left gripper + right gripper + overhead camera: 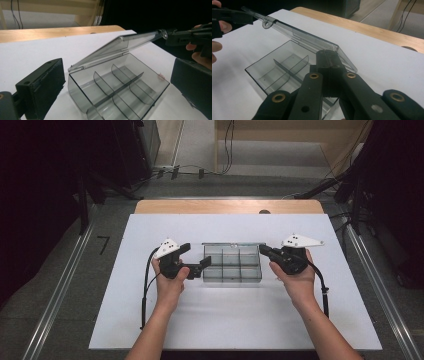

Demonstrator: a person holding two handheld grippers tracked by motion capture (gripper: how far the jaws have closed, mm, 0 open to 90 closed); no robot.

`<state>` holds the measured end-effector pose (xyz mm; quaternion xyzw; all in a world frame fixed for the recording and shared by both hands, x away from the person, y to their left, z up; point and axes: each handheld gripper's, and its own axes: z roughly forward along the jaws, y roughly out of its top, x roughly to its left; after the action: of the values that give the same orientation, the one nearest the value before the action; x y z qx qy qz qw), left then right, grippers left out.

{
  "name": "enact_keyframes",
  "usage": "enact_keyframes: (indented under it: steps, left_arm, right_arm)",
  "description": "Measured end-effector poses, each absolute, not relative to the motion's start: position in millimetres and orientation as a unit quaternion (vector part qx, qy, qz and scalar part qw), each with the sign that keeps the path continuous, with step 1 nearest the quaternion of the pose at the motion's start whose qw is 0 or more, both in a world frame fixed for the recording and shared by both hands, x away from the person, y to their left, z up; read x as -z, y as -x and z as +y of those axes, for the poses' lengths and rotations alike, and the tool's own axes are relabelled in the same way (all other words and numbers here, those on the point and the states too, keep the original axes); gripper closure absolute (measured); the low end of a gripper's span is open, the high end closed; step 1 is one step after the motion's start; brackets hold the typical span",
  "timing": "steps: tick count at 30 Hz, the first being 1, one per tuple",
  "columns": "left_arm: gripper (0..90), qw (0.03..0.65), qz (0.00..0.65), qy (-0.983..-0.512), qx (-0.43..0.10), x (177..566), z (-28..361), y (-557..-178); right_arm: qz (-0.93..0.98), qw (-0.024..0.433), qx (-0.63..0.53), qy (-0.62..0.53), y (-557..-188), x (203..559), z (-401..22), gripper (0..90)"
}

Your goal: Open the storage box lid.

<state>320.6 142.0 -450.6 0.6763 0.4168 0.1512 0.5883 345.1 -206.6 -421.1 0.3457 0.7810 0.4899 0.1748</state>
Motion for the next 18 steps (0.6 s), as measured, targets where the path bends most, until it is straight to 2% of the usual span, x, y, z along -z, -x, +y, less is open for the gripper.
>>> enact_keyframes:
  steps: [4,13,18]
  left_arm:
    - [0.0,0.577,0.415,-0.686,-0.154,450,138,-332]
    - [14.8,0.544,0.412,-0.705,-0.189,446,123,-352]
    - [22.0,0.545,0.411,-0.708,-0.183,448,118,-357]
  right_arm:
    - [0.780,0.176,-0.493,-0.342,-348,419,-206,87.8]
    - [0.781,0.178,-0.497,-0.334,-354,415,-203,87.8]
    - [0.781,0.183,-0.497,-0.332,-356,412,-203,87.8]
